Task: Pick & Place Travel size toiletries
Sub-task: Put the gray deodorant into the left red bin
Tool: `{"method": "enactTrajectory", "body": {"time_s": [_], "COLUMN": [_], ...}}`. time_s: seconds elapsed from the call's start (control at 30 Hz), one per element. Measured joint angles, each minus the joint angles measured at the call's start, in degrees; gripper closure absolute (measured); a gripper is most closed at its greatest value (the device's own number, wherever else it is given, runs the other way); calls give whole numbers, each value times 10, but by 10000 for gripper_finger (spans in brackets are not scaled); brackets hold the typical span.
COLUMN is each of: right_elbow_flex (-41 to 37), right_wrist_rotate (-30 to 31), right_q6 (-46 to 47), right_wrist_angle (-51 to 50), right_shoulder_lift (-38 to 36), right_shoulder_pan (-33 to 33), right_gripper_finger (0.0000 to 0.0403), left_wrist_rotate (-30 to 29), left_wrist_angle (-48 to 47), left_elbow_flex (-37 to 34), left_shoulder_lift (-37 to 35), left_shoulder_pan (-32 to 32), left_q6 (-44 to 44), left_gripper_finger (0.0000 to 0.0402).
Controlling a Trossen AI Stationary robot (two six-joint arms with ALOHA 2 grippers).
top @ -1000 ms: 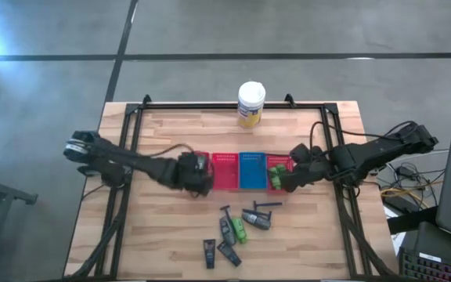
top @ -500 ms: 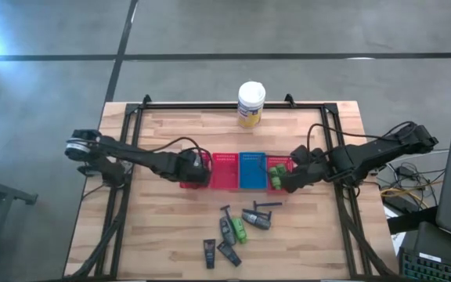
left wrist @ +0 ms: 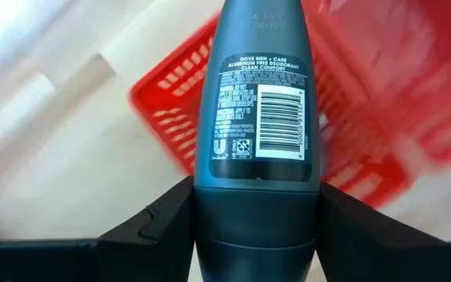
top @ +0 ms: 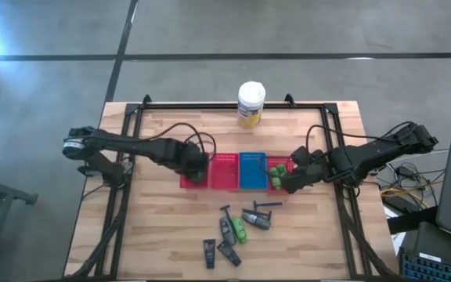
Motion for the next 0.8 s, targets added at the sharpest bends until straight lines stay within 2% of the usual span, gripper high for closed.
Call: {"method": "enactTrajectory", "body": {"time_s": [0.1,0.17,0.4,0.67,0.8], "right_elbow_flex": [0,0,0,0,0], "right_wrist_rotate": [0,0,0,0,0], "right_q6": [9,14,25,23,23], "right_wrist_angle": [0,0,0,0,0], "right_shoulder_lift": [0,0,0,0,0], "right_shoulder_pan": [0,0,0,0,0], "right_gripper_finger": [39,39,39,39,39], "left_wrist_rotate": [7,7,-11,-24,-26], "left_wrist_angle": [71,85,99,145,146], "left_elbow_flex": [-25,-42,-90,-95,-95], "left_shoulder_lift": [1,5,10,11,11], "left_shoulder_pan": [6,6,5,5,5], "left_q6": [-84,-116,-162,-166,-173], "left_gripper_finger": [193,193,193,110,87]}}
